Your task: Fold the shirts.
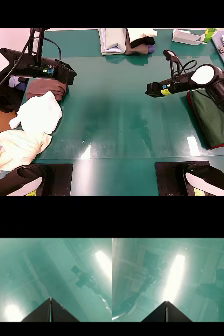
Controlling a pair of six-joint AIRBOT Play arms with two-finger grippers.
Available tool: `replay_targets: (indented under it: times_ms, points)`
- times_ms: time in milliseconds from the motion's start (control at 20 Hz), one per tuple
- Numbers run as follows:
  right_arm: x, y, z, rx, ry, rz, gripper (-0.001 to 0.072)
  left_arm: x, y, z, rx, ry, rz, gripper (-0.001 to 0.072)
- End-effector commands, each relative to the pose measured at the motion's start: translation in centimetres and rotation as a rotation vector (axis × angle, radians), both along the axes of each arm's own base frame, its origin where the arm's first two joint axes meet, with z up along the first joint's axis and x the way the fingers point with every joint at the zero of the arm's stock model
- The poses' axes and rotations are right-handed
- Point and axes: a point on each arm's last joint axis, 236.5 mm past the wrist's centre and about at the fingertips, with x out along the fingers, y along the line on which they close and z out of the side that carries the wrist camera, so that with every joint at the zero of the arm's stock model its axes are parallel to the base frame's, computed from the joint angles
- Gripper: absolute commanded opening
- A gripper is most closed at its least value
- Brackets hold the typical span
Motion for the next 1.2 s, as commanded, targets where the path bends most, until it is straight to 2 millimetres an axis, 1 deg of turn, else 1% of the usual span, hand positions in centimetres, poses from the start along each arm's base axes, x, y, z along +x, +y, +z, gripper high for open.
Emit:
replay_targets:
  times_ms: [0, 500, 650, 700, 750, 800, 850, 900, 1000, 1100, 1150]
  points:
    - [0.0, 0.1, 0.0, 0.001, 0.0, 0.0, 0.0018, 0.0, 0.0, 0.0, 0.0, -0.001, 0.0, 0.0026]
    - [0.0, 0.1, 0.0, 0.001, 0.0, 0.001, 0.0018, 0.0, 0.0, 0.0, 0.0, -0.001, 0.0, 0.0026]
    - [0.0, 0.1, 0.0, 0.001, 0.001, 0.001, 0.0018, 1.3, -0.3, 1.4, -0.031, -0.075, 0.016, 0.0025]
    - [0.0, 0.1, 0.0, 0.001, 0.001, 0.001, 0.0018, 2.1, 0.5, 1.5, 0.013, -0.119, 0.019, 0.0027]
    - [0.0, 0.1, 0.0, 0.0, 0.001, 0.001, 0.0018, 3.0, 2.2, 1.4, 0.079, -0.155, 0.056, 0.0141]
    - [-0.1, 0.1, 0.0, 0.0, 0.004, 0.003, 0.0018, 4.2, 4.6, 1.2, 0.134, -0.167, 0.142, 0.0482]
    - [-0.1, 0.1, 0.0, 0.001, 0.004, 0.002, 0.0018, 5.5, 7.4, 0.7, 0.175, -0.16, 0.243, 0.062]
    - [-0.1, 0.1, 0.0, 0.001, 0.003, 0.002, 0.0018, 6.5, 9.8, -0.3, 0.217, -0.143, 0.3, 0.0622]
    - [-0.1, 0.1, 0.0, 0.001, 0.004, 0.002, 0.0018, 8.3, 13.4, -3.0, 0.243, -0.072, 0.381, 0.0623]
    - [-0.1, 0.1, 0.0, 0.0, 0.003, 0.002, 0.0018, 9.9, 16.1, -7.5, 0.282, 0.041, 0.434, 0.0623]
    - [-0.1, 0.1, 0.0, 0.0, 0.004, 0.002, 0.0018, 10.6, 16.9, -9.9, 0.298, 0.094, 0.445, 0.0623]
